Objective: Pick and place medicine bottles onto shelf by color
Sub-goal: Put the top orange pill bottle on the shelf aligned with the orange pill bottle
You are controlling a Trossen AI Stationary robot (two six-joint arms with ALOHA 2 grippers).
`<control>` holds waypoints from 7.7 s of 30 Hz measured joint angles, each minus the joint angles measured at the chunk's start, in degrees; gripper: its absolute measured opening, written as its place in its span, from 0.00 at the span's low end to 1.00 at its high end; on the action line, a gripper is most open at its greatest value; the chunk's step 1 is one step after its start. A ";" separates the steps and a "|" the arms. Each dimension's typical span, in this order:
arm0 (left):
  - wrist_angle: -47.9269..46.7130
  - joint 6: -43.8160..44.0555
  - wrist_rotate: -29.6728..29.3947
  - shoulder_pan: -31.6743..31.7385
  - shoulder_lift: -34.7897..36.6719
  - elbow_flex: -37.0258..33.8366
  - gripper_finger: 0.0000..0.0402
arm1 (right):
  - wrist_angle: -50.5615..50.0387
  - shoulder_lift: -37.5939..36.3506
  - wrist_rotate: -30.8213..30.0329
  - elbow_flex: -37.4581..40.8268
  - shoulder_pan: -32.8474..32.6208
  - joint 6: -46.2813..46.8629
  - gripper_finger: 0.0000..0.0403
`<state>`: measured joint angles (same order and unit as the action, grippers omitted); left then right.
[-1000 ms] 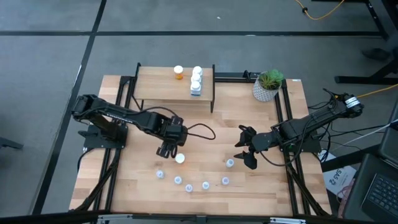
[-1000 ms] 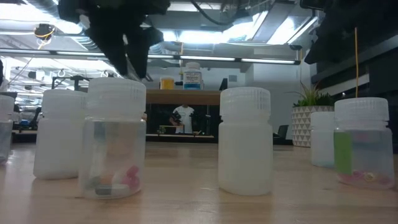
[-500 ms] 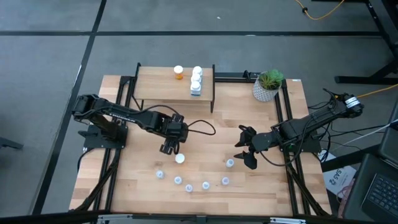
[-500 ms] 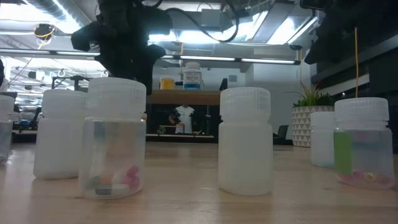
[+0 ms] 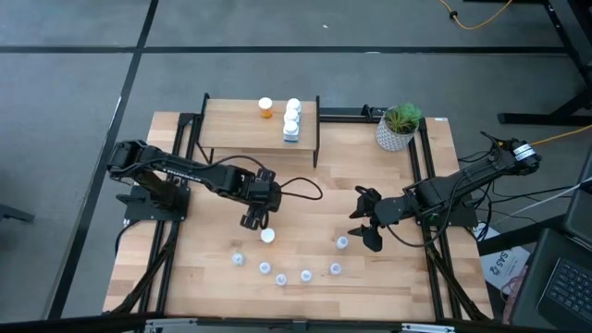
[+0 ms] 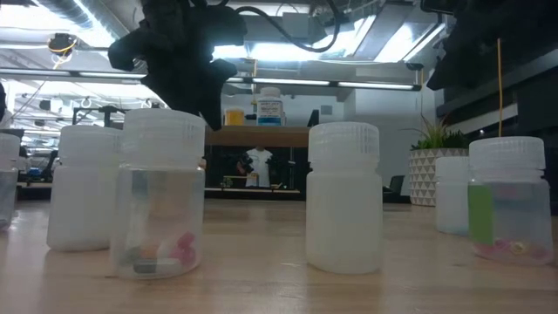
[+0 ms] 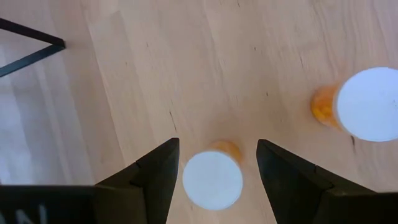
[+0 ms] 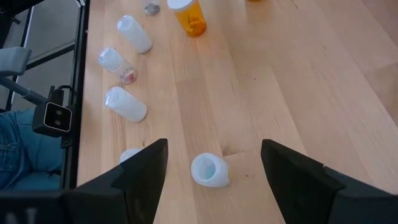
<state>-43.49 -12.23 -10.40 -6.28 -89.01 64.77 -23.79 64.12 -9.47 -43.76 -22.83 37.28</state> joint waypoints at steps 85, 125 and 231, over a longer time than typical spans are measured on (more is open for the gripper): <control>-1.30 3.15 -11.16 -1.40 0.02 0.07 0.70 | -0.04 0.00 0.02 -0.01 0.01 2.93 0.65; -4.05 15.01 -5.81 -1.11 -5.33 0.05 0.68 | -0.46 0.02 0.02 0.02 -0.02 2.80 0.65; -26.01 -12.39 -0.67 37.62 -12.50 35.71 0.47 | -0.96 0.02 0.04 0.02 0.00 1.20 0.65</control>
<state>-69.51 -24.62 -11.07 31.33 -101.51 100.49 -24.75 64.14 -9.43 -43.75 -22.83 38.48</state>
